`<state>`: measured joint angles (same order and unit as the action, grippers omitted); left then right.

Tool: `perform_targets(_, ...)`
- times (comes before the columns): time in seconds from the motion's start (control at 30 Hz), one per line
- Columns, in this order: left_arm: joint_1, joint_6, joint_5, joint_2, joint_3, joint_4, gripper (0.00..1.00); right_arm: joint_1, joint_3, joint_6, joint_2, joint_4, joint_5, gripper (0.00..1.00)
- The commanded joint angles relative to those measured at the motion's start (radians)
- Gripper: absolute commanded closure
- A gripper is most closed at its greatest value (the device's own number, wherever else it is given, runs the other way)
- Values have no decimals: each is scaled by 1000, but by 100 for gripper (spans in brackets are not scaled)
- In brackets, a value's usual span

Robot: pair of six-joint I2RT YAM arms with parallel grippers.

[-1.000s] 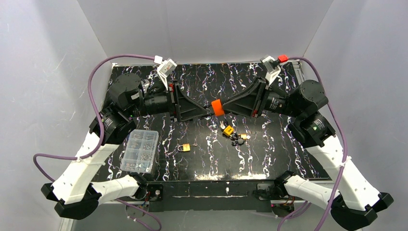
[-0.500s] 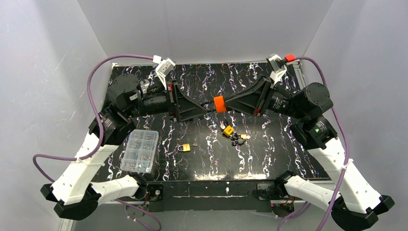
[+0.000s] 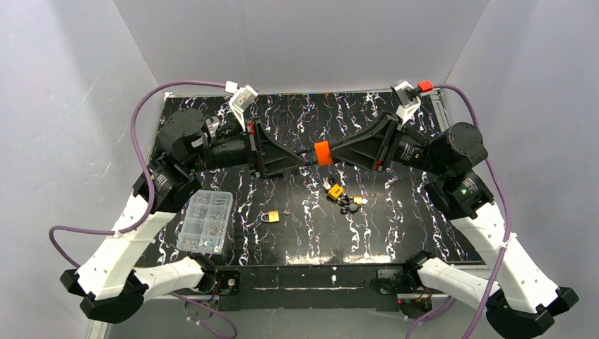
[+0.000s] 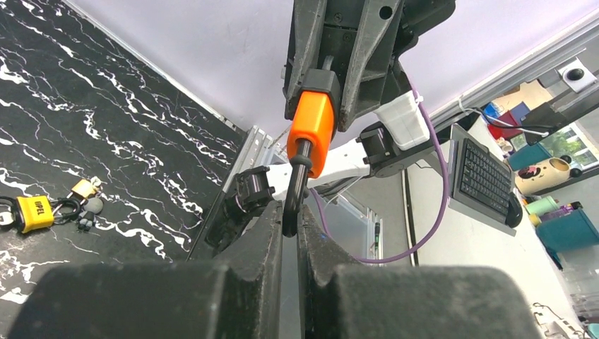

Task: Lock with the key
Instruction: Lock the lock.

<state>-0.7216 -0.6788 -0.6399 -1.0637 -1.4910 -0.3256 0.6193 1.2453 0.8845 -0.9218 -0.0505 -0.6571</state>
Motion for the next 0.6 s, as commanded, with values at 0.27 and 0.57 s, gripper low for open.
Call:
perform_targets(0.27, 2, -73, -50, -66, 1, 124, 100, 95, -41, -68, 10, -58, 25, 99)
perform_targets(0.57, 3, -100, -53, -84, -3, 152, 100, 175, -26, -143, -37, 10, 77, 99)
